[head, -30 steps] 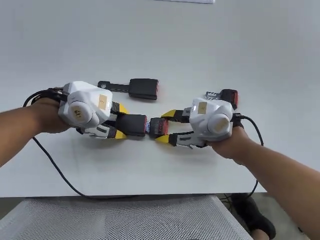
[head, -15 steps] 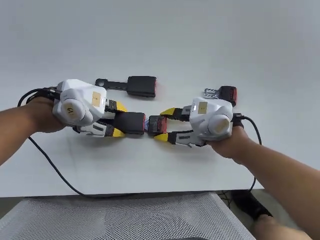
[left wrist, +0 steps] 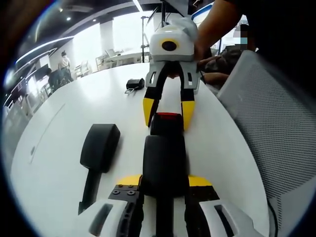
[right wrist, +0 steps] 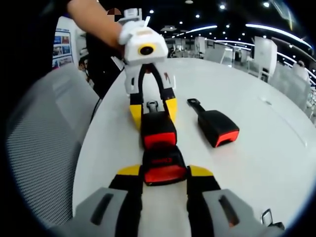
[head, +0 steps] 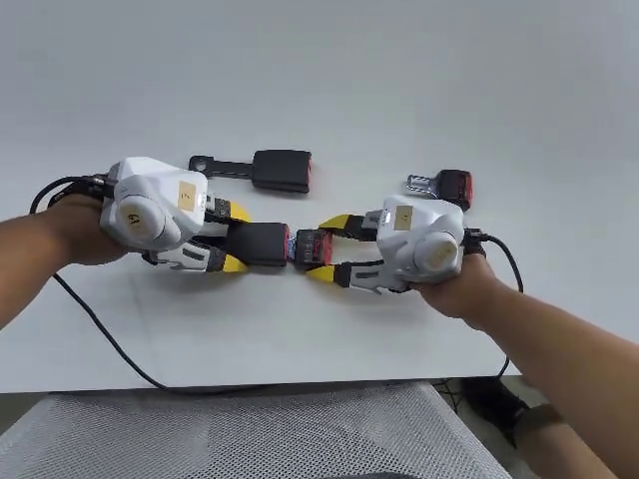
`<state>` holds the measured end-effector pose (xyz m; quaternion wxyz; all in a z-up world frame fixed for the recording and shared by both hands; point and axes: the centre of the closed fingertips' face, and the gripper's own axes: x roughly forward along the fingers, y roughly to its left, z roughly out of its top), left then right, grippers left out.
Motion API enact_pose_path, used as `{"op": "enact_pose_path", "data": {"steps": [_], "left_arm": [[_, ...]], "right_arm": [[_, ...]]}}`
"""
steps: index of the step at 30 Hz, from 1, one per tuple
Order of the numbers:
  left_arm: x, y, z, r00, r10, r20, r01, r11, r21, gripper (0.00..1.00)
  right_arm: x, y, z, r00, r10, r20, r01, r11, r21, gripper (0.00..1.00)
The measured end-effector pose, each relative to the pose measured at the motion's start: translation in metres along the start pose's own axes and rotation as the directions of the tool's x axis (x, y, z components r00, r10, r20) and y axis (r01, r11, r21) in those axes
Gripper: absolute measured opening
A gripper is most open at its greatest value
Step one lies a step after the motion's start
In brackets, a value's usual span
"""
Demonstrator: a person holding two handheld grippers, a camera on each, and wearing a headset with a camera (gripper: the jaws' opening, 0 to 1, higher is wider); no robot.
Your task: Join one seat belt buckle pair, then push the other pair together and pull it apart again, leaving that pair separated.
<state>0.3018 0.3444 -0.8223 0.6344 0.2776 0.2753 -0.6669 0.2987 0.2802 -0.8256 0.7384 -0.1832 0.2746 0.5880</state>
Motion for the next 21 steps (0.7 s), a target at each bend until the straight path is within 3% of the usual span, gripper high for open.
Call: {"op": "enact_pose_path", "data": {"steps": [16,19,21], "left_arm": [[0.0003,0.0006,0.0009,1.0,0.01,0.0,-0.01,1.0,-0.014,0.33],[0.0008,-0.0001,0.0016,0.9999,0.004,-0.011,-0.004,1.0,-0.016,0.33],[0.0005,-0.0021,0.0004,0.9984,-0.018,-0.054,0.018,1.0,-0.003,0.34]], "right_arm": [[0.0007,0.0,0.0007,0.9999,-0.009,0.009,0.008,0.999,0.031,0.34],[0.0013,0.0012,0.0018,0.9999,-0.016,-0.002,0.016,1.0,0.02,0.35],[0.0017,0.003,0.0021,0.9997,-0.022,-0.015,0.022,1.0,0.016,0.36]]}}
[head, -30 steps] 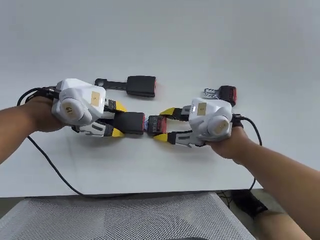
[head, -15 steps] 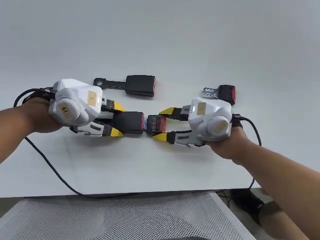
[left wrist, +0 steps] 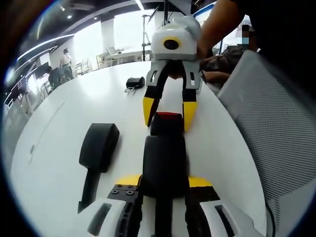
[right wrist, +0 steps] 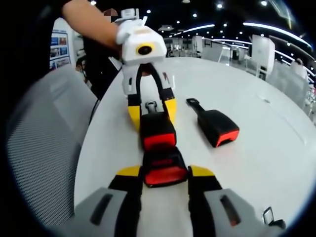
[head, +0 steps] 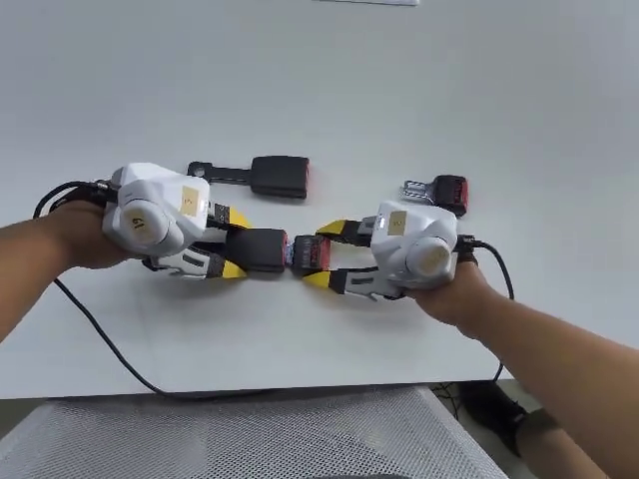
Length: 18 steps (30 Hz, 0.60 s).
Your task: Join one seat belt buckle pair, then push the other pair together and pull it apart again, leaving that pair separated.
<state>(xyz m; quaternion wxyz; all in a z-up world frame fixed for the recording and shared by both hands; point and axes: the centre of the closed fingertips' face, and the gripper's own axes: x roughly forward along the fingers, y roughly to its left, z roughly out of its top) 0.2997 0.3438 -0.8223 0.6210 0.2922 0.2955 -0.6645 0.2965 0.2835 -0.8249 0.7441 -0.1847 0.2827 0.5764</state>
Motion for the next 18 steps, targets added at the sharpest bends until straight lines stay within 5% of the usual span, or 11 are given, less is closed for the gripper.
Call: {"op": "enact_pose_path", "data": {"steps": [3,6,7,9,13,18], "left_arm": [[0.001,-0.001,0.001,0.9995,-0.006,-0.032,0.006,1.0,0.0,0.37],[-0.003,-0.005,-0.002,0.9965,-0.006,-0.083,-0.001,0.997,-0.08,0.5],[-0.006,-0.006,0.0,0.9975,-0.008,-0.07,0.001,0.996,-0.091,0.55],[-0.011,-0.003,0.01,0.9995,0.025,-0.017,-0.027,0.995,-0.097,0.63],[-0.023,0.002,0.022,0.9968,0.076,0.024,-0.073,0.989,-0.13,0.73],[-0.032,0.008,0.029,0.9915,0.125,0.035,-0.119,0.982,-0.144,0.75]], "right_arm": [[-0.001,0.0,0.001,0.9997,-0.022,-0.012,0.023,0.998,0.066,0.37],[-0.004,-0.002,0.01,0.999,-0.04,0.019,0.037,0.991,0.125,0.62],[-0.005,-0.002,0.011,0.9989,-0.043,0.017,0.04,0.99,0.138,0.75],[-0.009,-0.001,0.016,0.9981,-0.052,0.034,0.047,0.988,0.145,0.84],[-0.014,-0.001,0.02,0.9963,-0.073,0.045,0.066,0.987,0.144,0.89],[-0.023,-0.005,0.023,0.9943,-0.098,0.041,0.09,0.981,0.173,0.92]]}}
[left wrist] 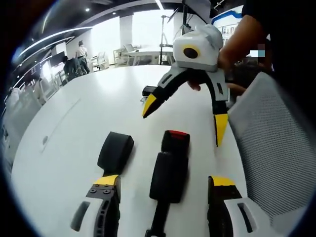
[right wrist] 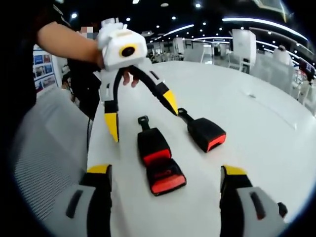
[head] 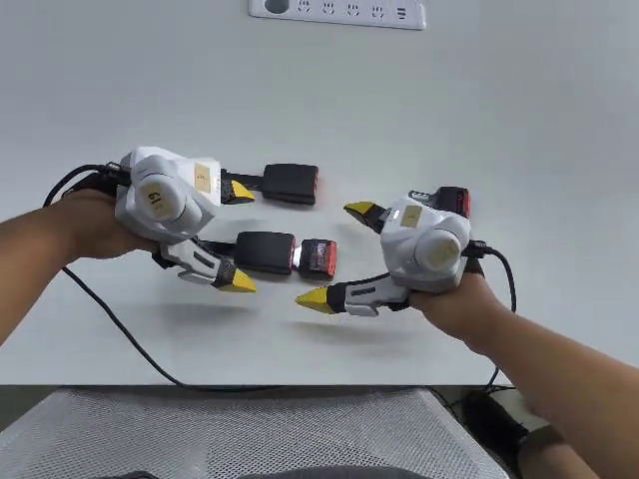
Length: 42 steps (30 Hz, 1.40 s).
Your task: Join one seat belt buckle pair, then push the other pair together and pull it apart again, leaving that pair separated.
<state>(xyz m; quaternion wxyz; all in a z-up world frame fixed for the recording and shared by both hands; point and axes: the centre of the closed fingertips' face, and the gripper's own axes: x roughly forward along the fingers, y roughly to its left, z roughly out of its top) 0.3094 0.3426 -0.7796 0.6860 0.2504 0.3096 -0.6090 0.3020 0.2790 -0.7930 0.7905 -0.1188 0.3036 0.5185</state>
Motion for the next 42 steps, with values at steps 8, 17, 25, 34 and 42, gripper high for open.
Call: {"op": "enact_pose_path", "data": {"steps": [8,17,25,34,42], "left_arm": [[-0.012,0.014,0.019,0.9973,0.061,0.042,-0.061,0.998,-0.016,0.79],[-0.015,0.037,0.03,0.994,0.097,0.049,-0.097,0.995,-0.004,0.79],[-0.005,0.054,0.033,0.9956,0.083,0.043,-0.084,0.996,0.022,0.77],[0.008,0.078,0.03,0.9959,0.083,0.036,-0.084,0.996,0.026,0.76],[0.029,0.09,0.015,0.9979,0.064,0.003,-0.064,0.998,0.017,0.71]], "right_arm": [[-0.026,-0.02,0.01,0.9961,-0.067,0.057,0.066,0.998,0.023,1.0],[-0.06,-0.064,-0.002,0.9893,-0.129,0.069,0.126,0.991,0.038,0.97],[-0.083,-0.096,-0.014,0.9874,-0.157,0.023,0.157,0.988,0.012,0.95],[-0.096,-0.123,-0.029,0.9883,-0.151,-0.023,0.151,0.989,-0.003,0.94],[-0.099,-0.141,-0.065,0.9871,-0.102,-0.124,0.1,0.995,-0.02,0.87]]}}
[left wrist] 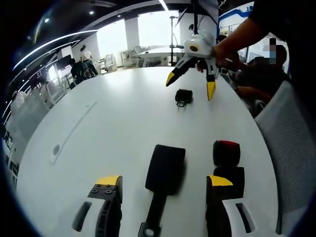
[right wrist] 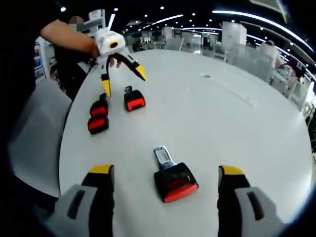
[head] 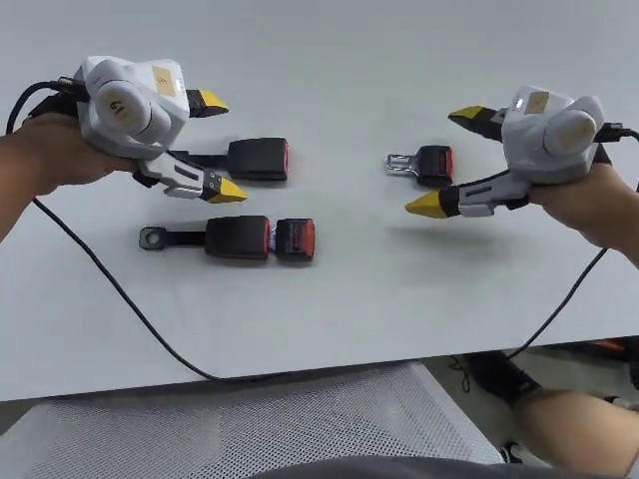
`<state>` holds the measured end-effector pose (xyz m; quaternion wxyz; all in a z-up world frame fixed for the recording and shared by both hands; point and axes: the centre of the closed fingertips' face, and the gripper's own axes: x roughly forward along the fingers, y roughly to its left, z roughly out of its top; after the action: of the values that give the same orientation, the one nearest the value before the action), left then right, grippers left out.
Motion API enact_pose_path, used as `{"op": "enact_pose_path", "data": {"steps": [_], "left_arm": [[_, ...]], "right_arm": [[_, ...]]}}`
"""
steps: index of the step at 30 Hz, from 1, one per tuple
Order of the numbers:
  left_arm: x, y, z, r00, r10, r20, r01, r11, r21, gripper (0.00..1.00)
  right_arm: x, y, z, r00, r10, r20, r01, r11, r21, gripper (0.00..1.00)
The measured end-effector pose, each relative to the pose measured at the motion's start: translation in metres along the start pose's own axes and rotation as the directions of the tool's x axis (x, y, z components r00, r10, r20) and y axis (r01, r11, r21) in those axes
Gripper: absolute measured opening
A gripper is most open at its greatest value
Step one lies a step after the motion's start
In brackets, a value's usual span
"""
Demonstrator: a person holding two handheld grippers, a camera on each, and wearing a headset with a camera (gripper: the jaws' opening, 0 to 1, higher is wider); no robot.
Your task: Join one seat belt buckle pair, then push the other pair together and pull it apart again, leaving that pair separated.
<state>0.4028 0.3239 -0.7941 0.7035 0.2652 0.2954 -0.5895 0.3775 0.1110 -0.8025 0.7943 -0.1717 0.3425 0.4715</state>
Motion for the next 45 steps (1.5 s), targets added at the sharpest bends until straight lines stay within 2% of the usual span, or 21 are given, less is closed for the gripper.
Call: {"op": "enact_pose_path", "data": {"steps": [4,7,11,16,17,18,19,22,25,29,39,45], "left_arm": [[0.009,0.005,-0.003,1.0,-0.01,-0.001,0.01,1.0,0.002,0.7],[0.016,0.005,-0.006,0.9994,-0.034,-0.01,0.034,0.999,-0.005,0.64],[0.024,0.005,-0.008,0.9984,-0.054,-0.016,0.054,0.999,-0.007,0.64],[0.031,0.005,-0.009,0.9972,-0.07,-0.025,0.07,0.998,0.005,0.62],[0.031,0.008,-0.013,0.9969,-0.057,-0.054,0.06,0.997,0.049,0.59],[0.03,0.006,-0.015,0.9955,-0.069,-0.065,0.071,0.997,0.038,0.57],[0.032,0.007,-0.012,0.9965,-0.07,-0.047,0.071,0.997,0.023,0.54],[0.033,0.006,-0.011,0.9956,-0.085,-0.038,0.087,0.995,0.04,0.49],[0.032,0.005,-0.013,0.9932,-0.106,-0.048,0.109,0.992,0.068,0.4],[0.033,0.002,-0.011,0.992,-0.114,-0.053,0.119,0.988,0.094,0.35],[0.033,-0.003,-0.01,0.9871,-0.14,-0.079,0.149,0.98,0.132,0.34],[0.033,-0.004,-0.01,0.9845,-0.148,-0.094,0.159,0.98,0.118,0.34]], "right_arm": [[0.001,0.001,-0.01,0.9972,0.072,-0.021,-0.072,0.997,-0.012,0.77],[0.003,-0.002,-0.019,0.9934,0.099,-0.057,-0.1,0.995,-0.018,0.75],[0.004,-0.008,-0.02,0.9918,0.114,-0.057,-0.115,0.993,-0.015,0.72],[0.006,-0.01,-0.019,0.989,0.136,-0.059,-0.138,0.99,-0.035,0.63],[0.006,-0.009,-0.019,0.9872,0.146,-0.064,-0.15,0.987,-0.059,0.6],[0.005,-0.008,-0.021,0.9854,0.153,-0.075,-0.159,0.984,-0.077,0.55],[0.004,-0.006,-0.023,0.9838,0.159,-0.082,-0.166,0.983,-0.08,0.52],[0.004,-0.007,-0.022,0.9833,0.165,-0.075,-0.172,0.981,-0.09,0.5],[0.003,-0.009,-0.023,0.983,0.17,-0.069,-0.176,0.98,-0.096,0.45],[0.004,-0.014,-0.024,0.9847,0.16,-0.068,-0.168,0.979,-0.119,0.37],[0.001,-0.013,-0.024,0.9804,0.193,-0.041,-0.197,0.97,-0.143,0.35],[0.001,-0.011,-0.026,0.9727,0.228,-0.041,-0.232,0.958,-0.168,0.35]]}}
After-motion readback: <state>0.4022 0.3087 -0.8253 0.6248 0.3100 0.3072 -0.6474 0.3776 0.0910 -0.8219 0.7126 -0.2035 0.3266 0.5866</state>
